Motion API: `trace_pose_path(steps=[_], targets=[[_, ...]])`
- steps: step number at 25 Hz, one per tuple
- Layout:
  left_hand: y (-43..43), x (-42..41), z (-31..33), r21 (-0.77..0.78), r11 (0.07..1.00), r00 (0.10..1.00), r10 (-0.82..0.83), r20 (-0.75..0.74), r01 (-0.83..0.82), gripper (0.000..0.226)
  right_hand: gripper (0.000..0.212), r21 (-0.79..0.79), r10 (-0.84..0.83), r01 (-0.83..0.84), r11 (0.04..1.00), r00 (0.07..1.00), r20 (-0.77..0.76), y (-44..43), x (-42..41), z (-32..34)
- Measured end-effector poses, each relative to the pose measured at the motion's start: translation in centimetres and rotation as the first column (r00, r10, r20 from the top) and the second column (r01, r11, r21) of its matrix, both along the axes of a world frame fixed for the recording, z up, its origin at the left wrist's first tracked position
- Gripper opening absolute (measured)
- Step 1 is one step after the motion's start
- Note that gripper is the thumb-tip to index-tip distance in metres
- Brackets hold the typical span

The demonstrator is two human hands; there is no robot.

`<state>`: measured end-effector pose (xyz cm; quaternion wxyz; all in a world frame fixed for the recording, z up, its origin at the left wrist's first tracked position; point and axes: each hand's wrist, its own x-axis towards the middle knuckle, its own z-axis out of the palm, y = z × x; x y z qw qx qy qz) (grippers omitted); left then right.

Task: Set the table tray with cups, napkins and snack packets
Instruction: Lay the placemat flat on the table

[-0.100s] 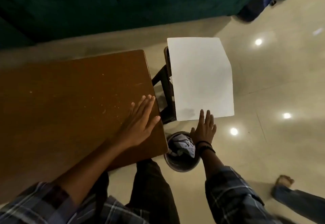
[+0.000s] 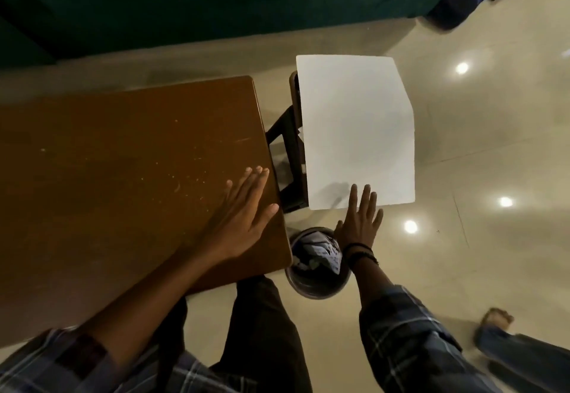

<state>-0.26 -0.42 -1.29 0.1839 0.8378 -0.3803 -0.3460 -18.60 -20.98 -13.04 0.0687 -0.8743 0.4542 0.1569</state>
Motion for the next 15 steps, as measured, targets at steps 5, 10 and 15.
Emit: trace_pose_path(steps=[5,10,15], targets=[[1.7,-0.8,-2.4,0.062,0.995,0.992,0.079,-0.095,-0.073,0.077,0.085,-0.135,0.195,-0.201,0.97,0.979,-0.059,-2.0,0.9,-3.0],[5.0,-0.3,-1.6,0.102,0.986,0.973,0.149,-0.173,-0.133,0.088,0.06,-0.205,0.323,-0.297,0.933,0.94,0.109,-2.3,2.4,0.3],[7.8,2.4,0.1,0.15,0.948,0.911,0.312,-0.27,-0.28,0.089,0.038,-0.308,0.458,-0.349,0.885,0.772,0.441,0.3,6.3,9.9]])
